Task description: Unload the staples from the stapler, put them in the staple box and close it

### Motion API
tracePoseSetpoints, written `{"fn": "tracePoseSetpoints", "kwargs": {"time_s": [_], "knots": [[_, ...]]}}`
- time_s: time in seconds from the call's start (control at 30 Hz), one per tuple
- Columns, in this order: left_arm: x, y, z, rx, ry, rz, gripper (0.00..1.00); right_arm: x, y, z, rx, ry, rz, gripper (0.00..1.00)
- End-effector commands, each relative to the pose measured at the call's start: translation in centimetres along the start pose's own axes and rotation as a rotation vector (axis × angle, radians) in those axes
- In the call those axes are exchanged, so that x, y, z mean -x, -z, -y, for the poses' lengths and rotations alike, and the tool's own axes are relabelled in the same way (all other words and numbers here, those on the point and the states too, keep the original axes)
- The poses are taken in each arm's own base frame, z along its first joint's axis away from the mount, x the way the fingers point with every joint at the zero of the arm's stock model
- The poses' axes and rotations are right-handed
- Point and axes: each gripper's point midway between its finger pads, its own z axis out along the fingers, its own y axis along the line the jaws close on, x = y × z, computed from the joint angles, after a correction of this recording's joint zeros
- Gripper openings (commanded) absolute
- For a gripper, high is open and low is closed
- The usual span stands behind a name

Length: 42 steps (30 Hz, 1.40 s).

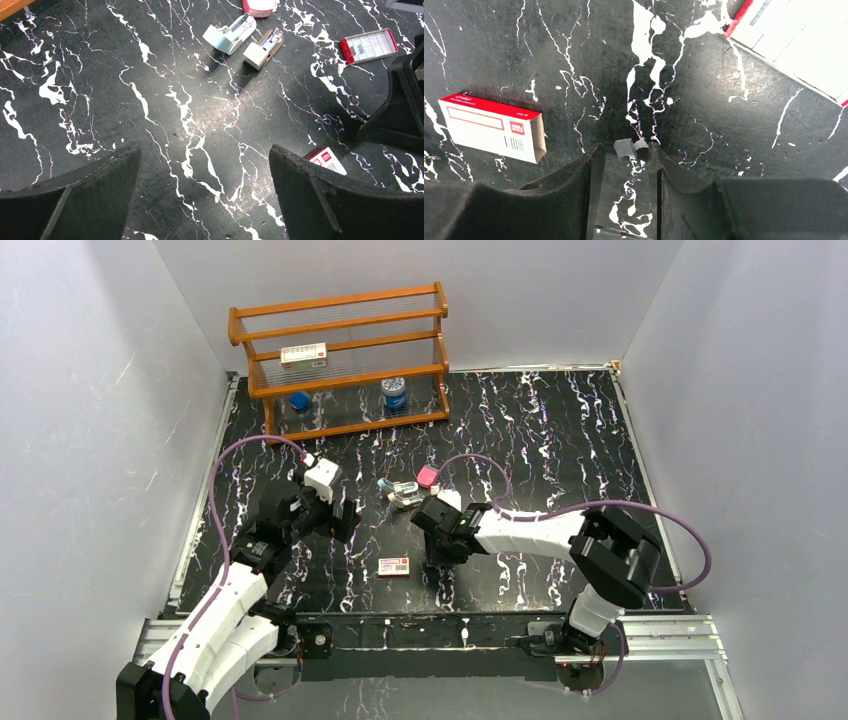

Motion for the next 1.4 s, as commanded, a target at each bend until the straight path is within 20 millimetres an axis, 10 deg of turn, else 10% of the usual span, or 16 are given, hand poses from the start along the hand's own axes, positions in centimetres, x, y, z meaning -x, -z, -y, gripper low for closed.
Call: {"fn": "tracePoseSetpoints", "kwargs": {"time_s": [0.0,0.9,1.37], "knots": [[1.9,0.3,0.2,-0.014,-0.009,0.039,0.96,-1.4,-0.5,2.0,-0.137,0.103,-0.044,0.46],[1.8,0.3,0.1,-0.009,-0.007,0.031,0.96,-1.6,-0.9,2.2,-0.272,0.204,-0.030,0.28],[1.7,0.2,0.1,-0.014,-0.006,0.027,0.96,2.8,1.0,2.7,-0.209,0.111,0.110,0.31]]}}
